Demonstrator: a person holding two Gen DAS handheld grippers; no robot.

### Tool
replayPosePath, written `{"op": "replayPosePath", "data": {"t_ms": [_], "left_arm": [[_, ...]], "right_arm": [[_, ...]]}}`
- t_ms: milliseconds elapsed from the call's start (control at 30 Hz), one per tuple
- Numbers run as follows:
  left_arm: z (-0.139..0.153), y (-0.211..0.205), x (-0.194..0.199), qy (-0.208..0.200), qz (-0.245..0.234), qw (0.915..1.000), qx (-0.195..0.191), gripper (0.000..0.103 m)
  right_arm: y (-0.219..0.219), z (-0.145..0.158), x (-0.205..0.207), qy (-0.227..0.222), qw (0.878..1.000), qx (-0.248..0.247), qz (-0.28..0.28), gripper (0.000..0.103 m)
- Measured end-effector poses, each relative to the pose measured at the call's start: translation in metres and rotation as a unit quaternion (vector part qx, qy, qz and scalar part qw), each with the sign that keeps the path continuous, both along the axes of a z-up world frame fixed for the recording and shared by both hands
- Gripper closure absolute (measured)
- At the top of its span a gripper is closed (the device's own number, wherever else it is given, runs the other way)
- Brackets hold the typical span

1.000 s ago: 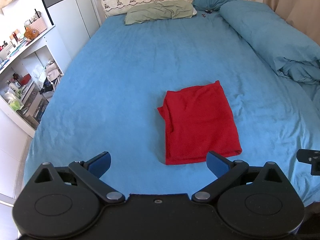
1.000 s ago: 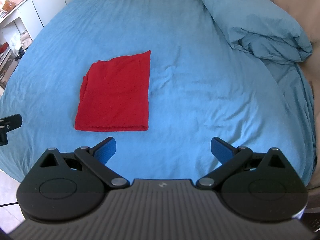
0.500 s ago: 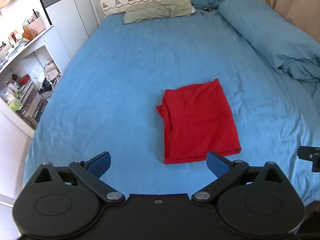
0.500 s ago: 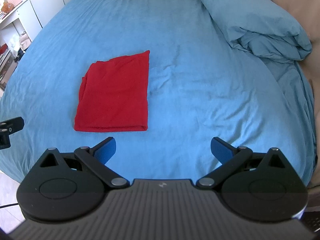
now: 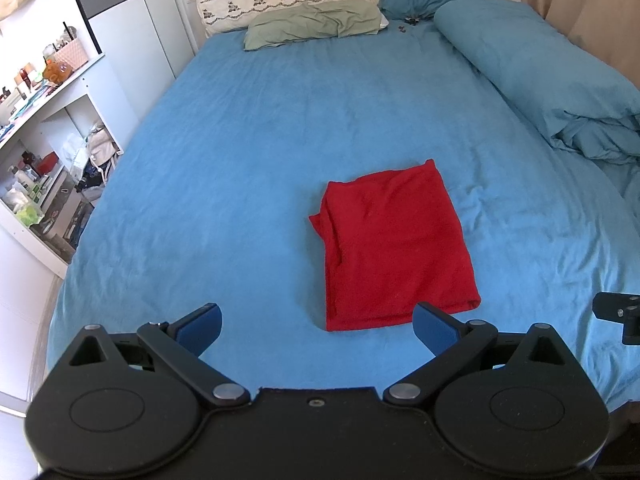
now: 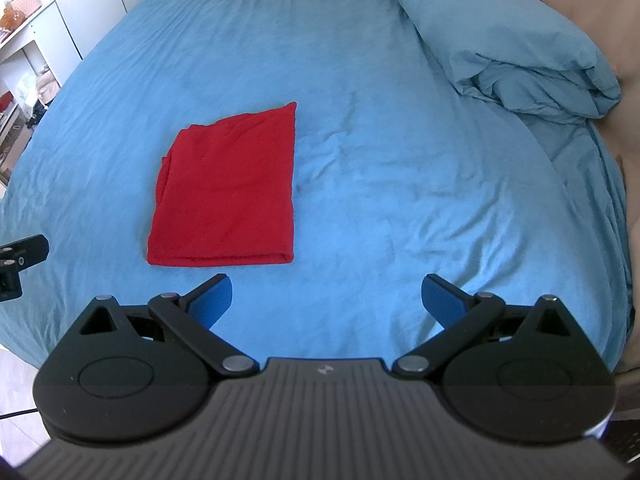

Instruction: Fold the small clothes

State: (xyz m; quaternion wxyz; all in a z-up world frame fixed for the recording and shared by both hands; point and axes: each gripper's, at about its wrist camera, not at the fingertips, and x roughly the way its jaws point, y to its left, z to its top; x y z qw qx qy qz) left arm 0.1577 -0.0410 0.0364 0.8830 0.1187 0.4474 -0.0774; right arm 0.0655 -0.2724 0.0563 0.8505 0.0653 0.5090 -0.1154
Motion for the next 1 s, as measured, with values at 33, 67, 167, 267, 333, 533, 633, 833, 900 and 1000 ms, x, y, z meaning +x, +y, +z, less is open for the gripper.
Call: {"op": "replayPosePath", "data": {"t_ms": [33, 67, 167, 267, 333, 533, 633, 833, 900, 1000], "left_arm": [[0.000, 0.000, 0.000, 0.000, 0.000, 1.0000, 0.000, 0.000], [0.000, 0.000, 0.000, 0.000, -0.001, 1.0000, -0.001, 0.000], [0.000, -0.001, 0.001, -0.001, -0.003, 1.0000, 0.000, 0.000], [0.000, -0.003, 0.001, -0.003, -0.004, 1.0000, 0.001, 0.000], [0.000, -0.003, 0.000, -0.006, -0.005, 1.0000, 0.001, 0.000], [0.001, -0.003, 0.001, -0.012, -0.006, 0.9999, -0.003, 0.000], [0.002, -0.003, 0.003, -0.015, -0.006, 0.9999, -0.001, 0.000], [0.001, -0.003, 0.007, -0.010, 0.001, 0.9999, -0.006, 0.000], [0.002, -0.002, 0.008, -0.011, 0.000, 0.9999, -0.007, 0.000], [0.002, -0.001, 0.010, -0.010, -0.001, 0.9999, -0.008, 0.000]], "right_arm": [[0.001, 0.000, 0.000, 0.000, 1.000, 0.000, 0.001, 0.000], [0.000, 0.000, 0.000, 0.000, 1.000, 0.000, 0.001, 0.000], [0.000, 0.000, 0.000, 0.000, 1.000, 0.001, 0.003, 0.000], [0.001, 0.000, 0.000, -0.001, 1.000, 0.002, 0.002, 0.000], [0.002, -0.001, 0.001, 0.000, 1.000, 0.002, 0.001, 0.000], [0.002, -0.001, 0.002, -0.002, 1.000, 0.001, -0.001, 0.000], [0.002, -0.001, 0.002, -0.003, 1.000, 0.001, -0.003, 0.000], [-0.001, -0.001, 0.005, -0.003, 1.000, 0.000, -0.004, 0.000], [-0.003, -0.002, 0.005, -0.003, 1.000, 0.001, -0.006, 0.000], [-0.005, -0.002, 0.007, -0.003, 1.000, 0.001, -0.007, 0.000]]}}
